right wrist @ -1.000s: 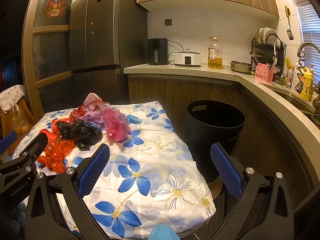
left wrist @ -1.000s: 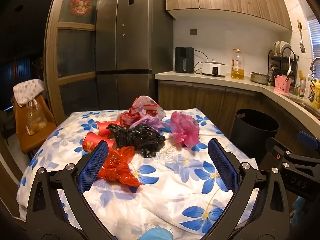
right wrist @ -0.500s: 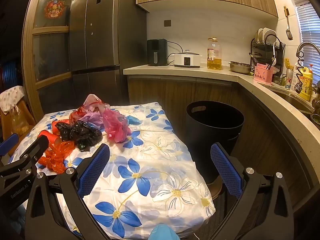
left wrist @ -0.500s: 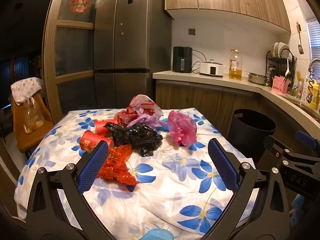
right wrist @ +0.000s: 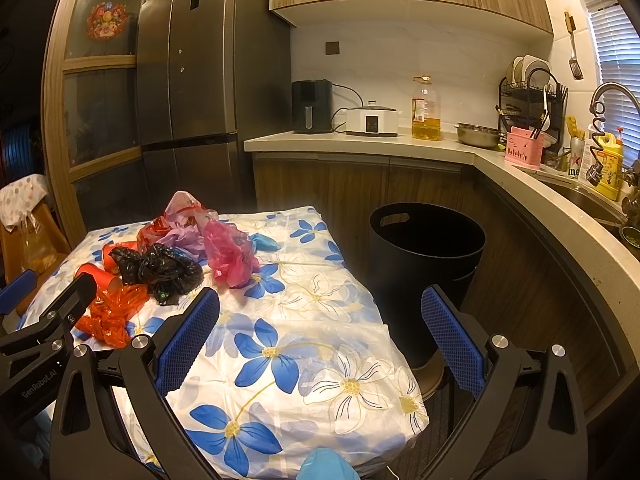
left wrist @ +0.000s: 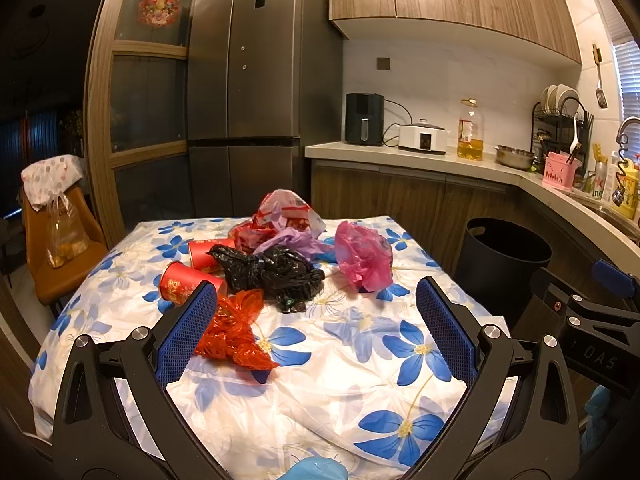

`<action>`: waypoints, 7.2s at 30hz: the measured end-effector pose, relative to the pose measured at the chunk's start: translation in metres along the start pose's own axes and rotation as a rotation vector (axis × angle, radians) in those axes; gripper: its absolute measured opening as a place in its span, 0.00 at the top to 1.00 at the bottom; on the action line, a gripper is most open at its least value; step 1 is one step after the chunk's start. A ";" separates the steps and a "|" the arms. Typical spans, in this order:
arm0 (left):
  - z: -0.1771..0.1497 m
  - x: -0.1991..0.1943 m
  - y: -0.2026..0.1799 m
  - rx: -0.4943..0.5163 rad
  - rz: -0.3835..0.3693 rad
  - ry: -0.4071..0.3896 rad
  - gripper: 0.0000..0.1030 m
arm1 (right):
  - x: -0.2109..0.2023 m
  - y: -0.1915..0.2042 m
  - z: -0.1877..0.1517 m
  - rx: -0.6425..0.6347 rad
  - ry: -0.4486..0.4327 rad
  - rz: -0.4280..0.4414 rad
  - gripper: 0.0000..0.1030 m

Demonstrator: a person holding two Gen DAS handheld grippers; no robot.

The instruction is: Collect trash

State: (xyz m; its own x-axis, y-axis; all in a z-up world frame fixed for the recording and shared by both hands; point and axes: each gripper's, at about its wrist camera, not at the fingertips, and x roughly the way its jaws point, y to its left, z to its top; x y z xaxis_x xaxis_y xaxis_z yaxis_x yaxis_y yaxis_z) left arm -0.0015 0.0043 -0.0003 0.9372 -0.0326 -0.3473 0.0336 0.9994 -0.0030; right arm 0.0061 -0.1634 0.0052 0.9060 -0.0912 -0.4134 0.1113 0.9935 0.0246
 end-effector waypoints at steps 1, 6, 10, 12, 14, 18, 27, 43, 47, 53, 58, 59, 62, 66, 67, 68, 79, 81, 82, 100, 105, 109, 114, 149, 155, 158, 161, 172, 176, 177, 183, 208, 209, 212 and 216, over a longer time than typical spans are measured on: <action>0.000 0.000 0.000 -0.001 0.000 0.000 0.05 | 0.000 0.000 0.000 0.000 -0.001 0.000 0.05; 0.000 0.000 0.000 -0.001 0.001 -0.001 0.05 | 0.000 0.000 0.000 0.001 -0.002 -0.001 0.05; 0.000 0.000 0.000 0.000 -0.001 0.000 0.05 | 0.000 0.000 0.001 0.001 -0.006 0.000 0.05; 0.000 0.000 0.000 -0.001 -0.001 0.000 0.05 | 0.000 0.000 0.001 0.001 -0.007 -0.001 0.05; 0.001 0.000 -0.001 -0.001 -0.002 0.001 0.05 | -0.001 0.000 0.001 0.003 -0.007 -0.001 0.05; 0.001 -0.001 -0.002 0.001 -0.006 0.000 0.05 | -0.001 0.000 0.001 0.001 -0.007 -0.002 0.05; 0.001 -0.001 -0.002 0.000 -0.008 0.001 0.05 | -0.001 0.001 0.003 0.003 -0.011 -0.002 0.05; 0.004 -0.001 -0.007 0.003 -0.019 0.002 0.05 | -0.002 0.001 0.003 0.005 -0.017 -0.003 0.05; 0.003 -0.001 -0.007 0.001 -0.020 0.002 0.05 | -0.002 0.001 0.003 0.005 -0.018 -0.002 0.05; 0.003 0.000 -0.007 0.001 -0.020 0.001 0.05 | -0.001 0.001 0.003 0.006 -0.019 -0.001 0.05; 0.002 0.001 -0.007 -0.004 -0.023 0.001 0.05 | -0.001 0.000 0.003 0.006 -0.019 0.001 0.05; 0.002 0.001 -0.007 -0.005 -0.024 0.001 0.05 | 0.000 0.001 0.003 0.007 -0.018 0.001 0.05; 0.001 0.001 -0.006 -0.005 -0.024 0.001 0.05 | 0.000 0.000 0.002 0.008 -0.019 0.001 0.05; 0.001 0.001 -0.006 -0.006 -0.025 0.001 0.05 | 0.002 0.000 0.001 0.010 -0.015 0.003 0.05; 0.001 0.001 -0.006 -0.006 -0.025 0.001 0.05 | 0.002 0.000 0.000 0.010 -0.015 0.003 0.05; 0.002 0.001 -0.006 -0.006 -0.025 0.002 0.05 | 0.003 0.000 0.000 0.011 -0.015 0.004 0.05; -0.002 0.003 -0.005 -0.012 -0.026 0.007 0.05 | 0.003 -0.002 -0.002 0.012 -0.014 0.003 0.05; -0.002 0.003 -0.004 -0.016 -0.026 0.006 0.05 | 0.004 -0.002 -0.003 0.012 -0.014 0.003 0.05; -0.003 0.003 -0.004 -0.016 -0.024 0.006 0.05 | 0.003 -0.002 -0.003 0.012 -0.014 0.003 0.05; -0.029 0.014 0.035 -0.069 0.080 0.011 0.05 | 0.029 -0.002 -0.015 0.020 -0.001 0.066 0.05; -0.038 0.020 0.050 -0.090 0.107 -0.009 0.05 | 0.051 0.006 -0.021 0.020 0.021 0.102 0.10; -0.046 0.033 0.059 -0.108 0.113 0.000 0.10 | 0.069 0.016 -0.023 0.016 0.036 0.133 0.10; -0.055 0.057 0.068 -0.122 0.122 0.039 0.15 | 0.090 0.024 -0.027 0.017 0.055 0.166 0.11; -0.064 0.122 0.104 -0.235 0.080 0.174 0.57 | 0.233 0.074 -0.014 0.006 0.169 0.248 0.80; -0.056 0.109 0.098 -0.213 0.064 0.155 0.58 | 0.225 0.073 -0.014 -0.003 0.153 0.257 0.96; -0.052 0.100 0.094 -0.207 0.055 0.142 0.58 | 0.211 0.067 -0.011 0.010 0.124 0.249 0.97; -0.046 0.092 0.088 -0.200 0.042 0.116 0.58 | 0.193 0.056 -0.005 0.026 0.085 0.239 0.97; -0.018 0.080 0.056 -0.155 -0.023 0.054 0.58 | 0.136 0.014 0.016 0.067 -0.026 0.214 0.97; -0.006 0.082 0.039 -0.134 -0.061 0.041 0.58 | 0.124 -0.002 0.021 0.080 -0.054 0.185 0.97; -0.003 0.084 0.034 -0.130 -0.076 0.038 0.58 | 0.121 -0.008 0.022 0.085 -0.062 0.175 0.97; 0.016 0.099 0.001 -0.099 -0.160 0.028 0.58 | 0.114 -0.035 0.027 0.110 -0.084 0.114 0.97; 0.088 0.174 -0.186 0.039 -0.447 -0.072 0.58 | 0.129 -0.173 0.057 0.258 -0.197 -0.230 0.97; 0.089 0.178 -0.192 0.044 -0.455 -0.072 0.57 | 0.132 -0.176 0.058 0.259 -0.196 -0.234 0.97; 0.090 0.189 -0.207 0.053 -0.467 -0.071 0.57 | 0.139 -0.184 0.061 0.264 -0.196 -0.246 0.97; 0.090 0.205 -0.218 0.052 -0.486 -0.061 0.57 | 0.147 -0.193 0.061 0.273 -0.191 -0.246 0.97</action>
State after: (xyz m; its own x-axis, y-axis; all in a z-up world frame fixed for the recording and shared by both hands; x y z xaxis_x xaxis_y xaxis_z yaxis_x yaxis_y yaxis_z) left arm 0.2147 -0.2215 0.0140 0.8273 -0.4969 -0.2618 0.4878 0.8668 -0.1038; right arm 0.1431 -0.3725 -0.0049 0.8954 -0.3604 -0.2615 0.4152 0.8880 0.1976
